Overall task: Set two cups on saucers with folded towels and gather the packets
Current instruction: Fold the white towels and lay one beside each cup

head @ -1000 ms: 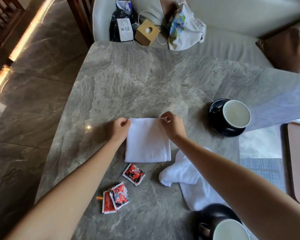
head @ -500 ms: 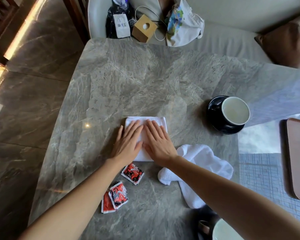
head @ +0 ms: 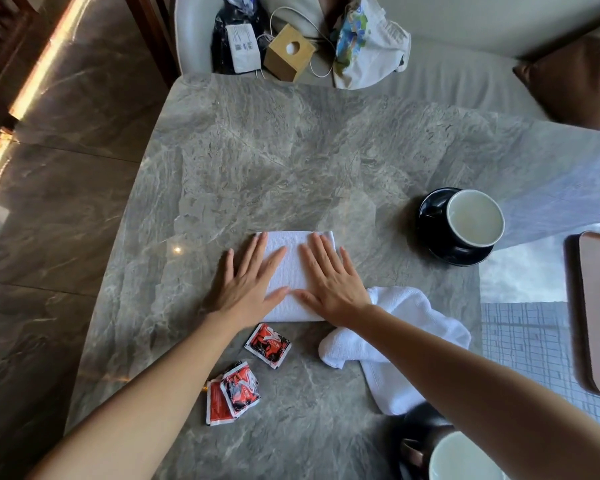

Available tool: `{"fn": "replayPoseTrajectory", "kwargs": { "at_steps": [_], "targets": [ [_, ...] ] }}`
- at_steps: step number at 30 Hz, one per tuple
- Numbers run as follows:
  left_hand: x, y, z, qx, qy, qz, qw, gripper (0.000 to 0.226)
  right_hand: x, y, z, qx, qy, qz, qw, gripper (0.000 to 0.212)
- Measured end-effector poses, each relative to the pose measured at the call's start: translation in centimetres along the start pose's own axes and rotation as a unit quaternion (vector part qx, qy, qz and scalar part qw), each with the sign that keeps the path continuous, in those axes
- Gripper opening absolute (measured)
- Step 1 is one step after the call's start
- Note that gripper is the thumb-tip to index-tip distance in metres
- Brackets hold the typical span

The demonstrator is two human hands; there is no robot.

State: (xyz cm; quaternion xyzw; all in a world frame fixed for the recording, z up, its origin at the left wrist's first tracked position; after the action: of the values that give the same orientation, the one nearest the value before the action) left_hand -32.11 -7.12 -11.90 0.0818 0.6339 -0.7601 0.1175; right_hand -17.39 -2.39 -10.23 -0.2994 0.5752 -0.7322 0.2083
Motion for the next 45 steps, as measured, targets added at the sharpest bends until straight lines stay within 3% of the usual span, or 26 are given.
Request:
{"fn": "replayPoseTrajectory", "kwargs": {
  "at_steps": [8,9,11,13,16,18,27,31,36,39,41,45],
  "targets": [
    [-0.4,-1.0,-0.3,0.06,-0.009,0.032,0.998,0.074,0.3,-1.6,-0.3,0.011,-0.007,-0.047,0.999,0.076],
    [-0.7,-2.0,-0.1,0.039,-0.013,0.059,0.997,0.072,0.3,-2.5,-0.1,-0.015,-0.01,-0.08,0.997,0.069],
    [-1.4,-5.2,0.6,-0.08,-0.002,0.116,0.99,0.062,0.8,-4.8,0.8,-0.102,-0.058,-0.103,0.988,0.041],
    [-2.4,-7.2,1.9,-0.154,0.041,0.112,0.981,0.052,1.8,-5.3,2.3,-0.111,-0.129,-0.076,0.982,0.022],
    [-3.7,-5.9,3.6,-0.101,0.08,0.063,0.99,0.045,2.1,-2.4,3.8,0.042,-0.133,-0.023,0.99,0.035],
    [-3.8,-4.5,4.0,-0.049,0.065,0.052,0.995,0.044,2.0,-1.4,3.7,0.079,-0.1,-0.005,0.992,0.038],
    [-3.8,-3.2,4.1,0.001,0.034,0.008,0.999,0.06,1.4,-3.8,2.6,0.027,-0.034,-0.111,0.993,0.023],
    [-3.2,-4.8,3.9,-0.075,0.03,0.059,0.995,0.039,1.2,-6.0,2.6,-0.034,-0.038,-0.148,0.988,0.024],
    [-2.3,-5.6,3.4,-0.098,-0.009,0.114,0.989,0.037,1.4,-5.0,3.4,0.002,-0.071,-0.041,0.997,0.047],
    [-1.7,-6.0,3.1,-0.094,-0.03,0.126,0.987,0.033,0.6,-4.5,2.7,0.02,-0.021,-0.074,0.997,0.038],
    [-0.7,-5.7,2.8,-0.061,-0.054,0.187,0.979,0.028,-0.2,-4.9,2.3,-0.001,0.023,-0.112,0.993,0.03],
    [0.8,-4.7,2.1,-0.013,-0.106,0.359,0.927,0.016,-1.4,-6.0,2.2,-0.054,0.065,-0.154,0.985,0.026]
  ]
}}
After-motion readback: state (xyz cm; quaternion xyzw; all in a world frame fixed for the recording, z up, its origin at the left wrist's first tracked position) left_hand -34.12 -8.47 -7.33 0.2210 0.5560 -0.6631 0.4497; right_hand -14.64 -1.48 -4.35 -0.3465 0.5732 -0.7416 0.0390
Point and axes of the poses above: each hand's wrist, its own z-axis away from the middle knuckle, its own y-axis out of the palm, x = y × z, the point moved 7 cm from there along -z, towards the middle knuckle, and after that the axes turned 6 degrees about -x, right-handed, at the moved point
